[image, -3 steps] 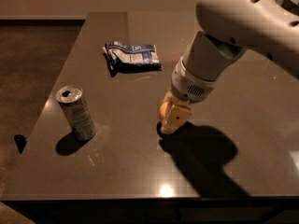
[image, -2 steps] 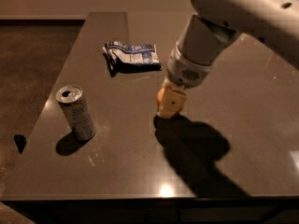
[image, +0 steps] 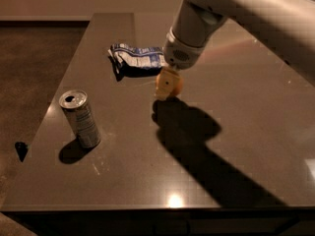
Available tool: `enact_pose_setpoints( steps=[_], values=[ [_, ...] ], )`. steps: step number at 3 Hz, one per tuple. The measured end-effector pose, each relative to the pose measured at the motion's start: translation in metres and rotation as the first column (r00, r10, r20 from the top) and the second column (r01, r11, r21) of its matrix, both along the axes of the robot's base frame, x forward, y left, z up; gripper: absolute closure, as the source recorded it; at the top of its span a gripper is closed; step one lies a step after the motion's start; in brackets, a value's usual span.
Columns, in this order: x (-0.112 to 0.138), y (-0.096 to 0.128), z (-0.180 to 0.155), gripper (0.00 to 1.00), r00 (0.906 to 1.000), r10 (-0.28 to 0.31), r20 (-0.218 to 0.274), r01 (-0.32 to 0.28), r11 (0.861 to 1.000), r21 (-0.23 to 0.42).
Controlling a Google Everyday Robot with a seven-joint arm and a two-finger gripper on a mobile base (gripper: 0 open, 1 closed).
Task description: Move orange near blue chip bag
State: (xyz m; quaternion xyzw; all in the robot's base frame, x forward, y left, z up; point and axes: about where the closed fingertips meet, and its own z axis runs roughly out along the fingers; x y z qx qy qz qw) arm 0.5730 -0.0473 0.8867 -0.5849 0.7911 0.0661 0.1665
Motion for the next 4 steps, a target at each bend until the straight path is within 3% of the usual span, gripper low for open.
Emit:
enact_pose_setpoints(
  steps=[2, 4],
  values=[
    [0.058, 0.015, -0.011, 1.00, 0.9931, -0.115, 0.022, 0.113, 0.991, 0.077],
    [0.092, 0.013, -0.022, 0.58, 0.9721, -0.230, 0.046, 0.226, 0.970, 0.087]
  ],
)
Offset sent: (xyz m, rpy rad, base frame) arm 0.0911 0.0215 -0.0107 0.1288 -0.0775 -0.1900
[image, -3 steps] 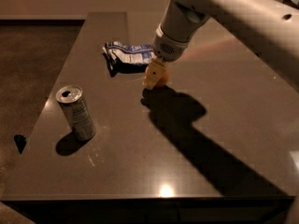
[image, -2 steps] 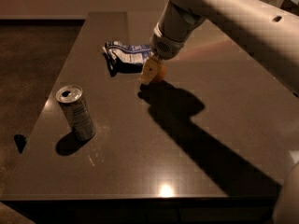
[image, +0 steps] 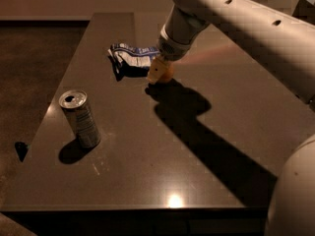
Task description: Move orange near blue chip bag
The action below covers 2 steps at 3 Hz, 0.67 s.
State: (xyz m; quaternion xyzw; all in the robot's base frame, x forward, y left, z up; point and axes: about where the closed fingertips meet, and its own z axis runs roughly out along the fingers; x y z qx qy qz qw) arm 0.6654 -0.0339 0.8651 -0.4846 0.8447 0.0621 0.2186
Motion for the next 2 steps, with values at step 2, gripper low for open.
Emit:
enact_pose_setpoints(
  steps=[2],
  values=[
    [0.0090, -0.0126, -0.0045, 0.12, 0.9943, -0.106, 0.012, 0.106, 0.994, 0.025]
  ],
)
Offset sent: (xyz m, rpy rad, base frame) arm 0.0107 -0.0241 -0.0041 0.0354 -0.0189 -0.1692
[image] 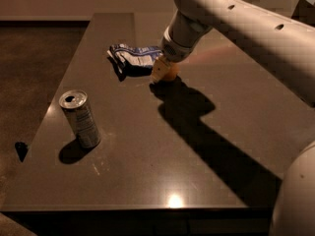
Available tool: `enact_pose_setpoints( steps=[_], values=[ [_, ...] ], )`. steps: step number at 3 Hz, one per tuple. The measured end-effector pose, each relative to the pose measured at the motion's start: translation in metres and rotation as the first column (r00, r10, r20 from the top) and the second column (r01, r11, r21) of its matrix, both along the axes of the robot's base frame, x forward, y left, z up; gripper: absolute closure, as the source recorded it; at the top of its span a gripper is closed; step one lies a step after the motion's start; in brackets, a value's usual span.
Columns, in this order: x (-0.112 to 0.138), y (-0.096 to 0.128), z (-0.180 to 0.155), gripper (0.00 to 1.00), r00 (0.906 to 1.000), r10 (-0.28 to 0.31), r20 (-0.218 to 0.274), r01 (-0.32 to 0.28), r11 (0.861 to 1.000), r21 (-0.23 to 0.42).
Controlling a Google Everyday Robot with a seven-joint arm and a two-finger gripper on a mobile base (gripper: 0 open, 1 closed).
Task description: Move orange near blue chip bag
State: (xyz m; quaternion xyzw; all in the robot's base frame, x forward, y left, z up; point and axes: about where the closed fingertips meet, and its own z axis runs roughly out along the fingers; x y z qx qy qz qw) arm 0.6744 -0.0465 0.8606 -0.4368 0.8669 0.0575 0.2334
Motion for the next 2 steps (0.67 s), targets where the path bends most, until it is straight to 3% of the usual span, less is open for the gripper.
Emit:
enact_pose_setpoints(
  steps=[1, 2],
  values=[
    [-0.0017, -0.0069, -0.0032, 0.00, 0.9991, -0.042, -0.003, 0.042, 0.999, 0.001],
    [-0.0017, -0.0069, -0.0033, 0.00, 0.9991, -0.042, -0.004, 0.042, 0.999, 0.001]
  ],
)
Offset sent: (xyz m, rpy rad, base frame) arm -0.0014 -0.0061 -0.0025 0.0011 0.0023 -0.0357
